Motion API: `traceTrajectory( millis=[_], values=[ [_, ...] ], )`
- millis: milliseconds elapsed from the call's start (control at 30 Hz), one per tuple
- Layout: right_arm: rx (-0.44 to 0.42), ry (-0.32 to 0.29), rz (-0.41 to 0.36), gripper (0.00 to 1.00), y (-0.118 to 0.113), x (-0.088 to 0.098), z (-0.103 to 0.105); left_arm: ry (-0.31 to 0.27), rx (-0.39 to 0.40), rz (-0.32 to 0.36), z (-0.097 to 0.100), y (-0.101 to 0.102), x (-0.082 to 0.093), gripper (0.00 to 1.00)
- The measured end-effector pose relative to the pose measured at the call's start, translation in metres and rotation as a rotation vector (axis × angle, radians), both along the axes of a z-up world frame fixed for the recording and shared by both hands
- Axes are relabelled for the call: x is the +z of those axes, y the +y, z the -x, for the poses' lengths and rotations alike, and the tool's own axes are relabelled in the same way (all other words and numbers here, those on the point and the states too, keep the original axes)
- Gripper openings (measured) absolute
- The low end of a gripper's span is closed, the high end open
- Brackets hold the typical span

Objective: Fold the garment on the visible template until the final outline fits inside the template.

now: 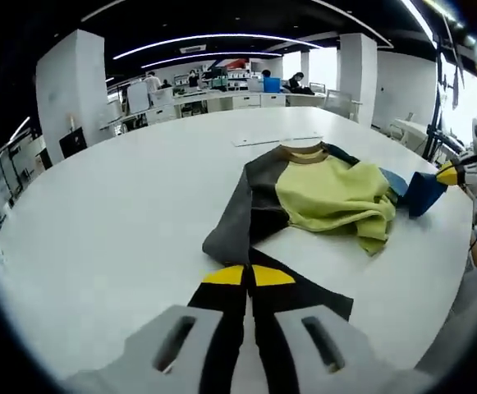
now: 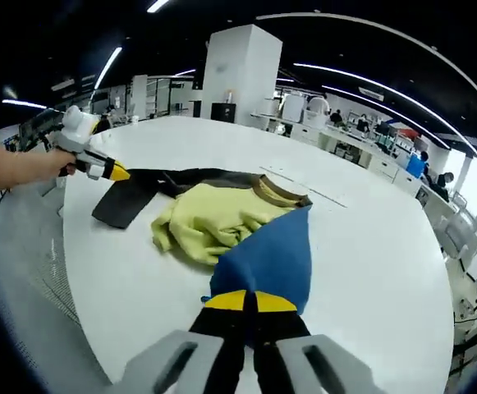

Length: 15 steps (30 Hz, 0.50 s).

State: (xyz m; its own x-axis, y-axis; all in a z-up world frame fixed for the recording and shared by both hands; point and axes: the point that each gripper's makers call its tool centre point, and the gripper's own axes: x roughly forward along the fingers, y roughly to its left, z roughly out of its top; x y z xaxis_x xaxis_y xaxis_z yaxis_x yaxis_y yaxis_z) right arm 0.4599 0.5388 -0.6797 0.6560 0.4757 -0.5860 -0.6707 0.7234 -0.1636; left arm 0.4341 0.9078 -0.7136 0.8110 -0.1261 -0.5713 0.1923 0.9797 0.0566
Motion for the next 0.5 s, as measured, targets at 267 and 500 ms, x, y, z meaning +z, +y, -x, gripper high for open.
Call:
traceTrajectory(
  millis=[267,500],
  values=[
    [-0.162,-0.067,0.005,0.0,-0.055,0.023,-0.043,-0.039,0.118,0.027,-0.003,0.029,0.014,0.0],
    [-0.266,-0.073,0.018,0.0,-0.096,0.023,-0.07,-0.069,0.198,0.065,-0.016,0.052,0.02,0.0]
  ],
)
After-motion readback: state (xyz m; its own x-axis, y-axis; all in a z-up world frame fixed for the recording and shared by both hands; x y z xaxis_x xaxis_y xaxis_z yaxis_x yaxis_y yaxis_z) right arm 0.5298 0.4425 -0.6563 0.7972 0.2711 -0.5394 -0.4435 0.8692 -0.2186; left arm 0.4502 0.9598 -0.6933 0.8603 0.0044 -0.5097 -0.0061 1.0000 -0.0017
